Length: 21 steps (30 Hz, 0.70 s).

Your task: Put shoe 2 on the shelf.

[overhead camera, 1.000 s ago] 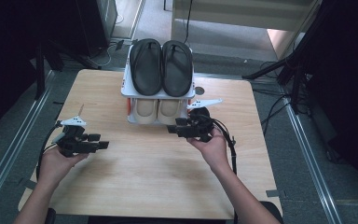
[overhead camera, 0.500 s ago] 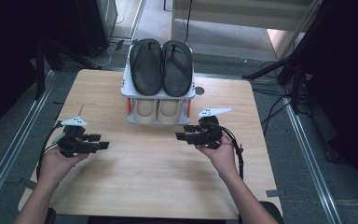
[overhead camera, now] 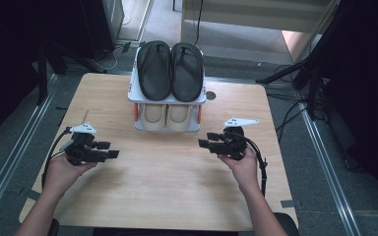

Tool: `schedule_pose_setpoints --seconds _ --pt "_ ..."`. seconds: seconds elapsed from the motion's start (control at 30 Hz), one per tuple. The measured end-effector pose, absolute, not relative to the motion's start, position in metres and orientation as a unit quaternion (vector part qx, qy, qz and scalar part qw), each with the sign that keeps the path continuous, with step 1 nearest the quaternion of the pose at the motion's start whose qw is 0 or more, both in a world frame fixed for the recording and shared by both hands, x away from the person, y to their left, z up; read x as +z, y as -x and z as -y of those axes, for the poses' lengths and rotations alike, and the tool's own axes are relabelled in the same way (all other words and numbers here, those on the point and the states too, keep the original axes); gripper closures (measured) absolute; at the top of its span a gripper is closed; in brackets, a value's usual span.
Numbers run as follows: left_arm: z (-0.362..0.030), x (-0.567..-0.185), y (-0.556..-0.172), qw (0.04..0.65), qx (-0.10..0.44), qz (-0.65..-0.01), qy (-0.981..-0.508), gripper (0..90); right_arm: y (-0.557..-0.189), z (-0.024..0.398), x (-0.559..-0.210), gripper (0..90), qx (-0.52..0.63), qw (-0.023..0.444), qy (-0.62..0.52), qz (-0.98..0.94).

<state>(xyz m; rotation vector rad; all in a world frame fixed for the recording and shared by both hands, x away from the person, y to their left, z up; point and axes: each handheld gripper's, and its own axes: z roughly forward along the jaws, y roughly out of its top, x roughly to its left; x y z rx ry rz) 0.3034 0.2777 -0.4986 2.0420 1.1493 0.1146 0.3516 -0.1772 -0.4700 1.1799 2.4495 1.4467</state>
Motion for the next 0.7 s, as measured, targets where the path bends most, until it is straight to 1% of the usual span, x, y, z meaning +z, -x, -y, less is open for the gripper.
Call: schedule_pose_setpoints --seconds 0.17,0.7 --pt "-0.2784 -0.4990 -0.3046 0.388 0.043 -0.455 -0.801 40.7 -0.3568 0.1807 -0.4733 48.3 0.467 0.033 -0.394 -0.791" --pt "-0.2762 -0.4997 -0.3067 0.390 0.036 -0.467 -0.793 38.2 -0.3556 0.1757 -0.4753 48.0 0.455 0.036 -0.390 -0.800"
